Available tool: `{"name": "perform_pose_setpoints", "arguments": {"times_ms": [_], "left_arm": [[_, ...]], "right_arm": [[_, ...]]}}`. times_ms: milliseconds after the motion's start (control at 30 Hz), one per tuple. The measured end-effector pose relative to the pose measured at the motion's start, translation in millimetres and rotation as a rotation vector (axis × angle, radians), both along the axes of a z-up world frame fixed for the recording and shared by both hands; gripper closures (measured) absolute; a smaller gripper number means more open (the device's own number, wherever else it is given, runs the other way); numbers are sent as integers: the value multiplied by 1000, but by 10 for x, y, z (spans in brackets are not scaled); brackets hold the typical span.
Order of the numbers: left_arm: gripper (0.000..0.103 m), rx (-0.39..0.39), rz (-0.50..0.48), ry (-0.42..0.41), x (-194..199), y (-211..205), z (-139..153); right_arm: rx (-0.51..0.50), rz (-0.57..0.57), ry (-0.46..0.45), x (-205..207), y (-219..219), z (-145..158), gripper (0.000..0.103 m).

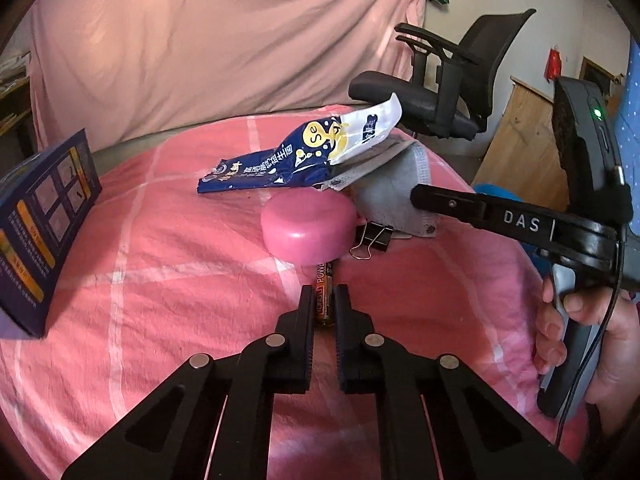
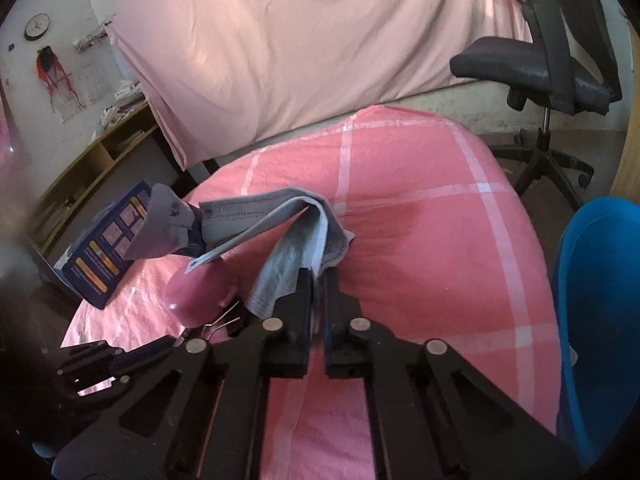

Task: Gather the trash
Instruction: 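Grasp the grey face mask with the right tool while the left tool grasps the battery, then carry mask and battery over the blue basin and open both tools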

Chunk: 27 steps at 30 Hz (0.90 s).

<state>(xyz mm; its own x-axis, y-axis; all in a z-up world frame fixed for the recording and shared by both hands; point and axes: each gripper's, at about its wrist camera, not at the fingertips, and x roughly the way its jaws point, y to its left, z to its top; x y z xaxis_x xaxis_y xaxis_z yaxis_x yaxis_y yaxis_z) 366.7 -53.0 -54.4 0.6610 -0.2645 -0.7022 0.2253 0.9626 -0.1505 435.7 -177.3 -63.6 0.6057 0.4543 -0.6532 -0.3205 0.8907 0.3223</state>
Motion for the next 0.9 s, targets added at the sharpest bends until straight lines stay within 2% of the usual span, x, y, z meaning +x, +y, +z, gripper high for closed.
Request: {"name": "perform_pose_setpoints", "arguments": {"times_ms": [233, 433, 600, 900], "left_arm": [[96, -33, 36, -25, -151, 43, 39], [96, -30, 27, -59, -340, 11, 95], [96, -58, 28, -103, -483, 5, 189], [96, -73, -1, -255, -484, -213, 585]], "right_arm": [[-27, -71, -105, -255, -180, 161, 75], [17, -122, -171, -435, -419, 280, 75], [66, -155, -246, -552, -547, 406, 75], [130, -223, -401, -756, -768, 643, 75]]}}
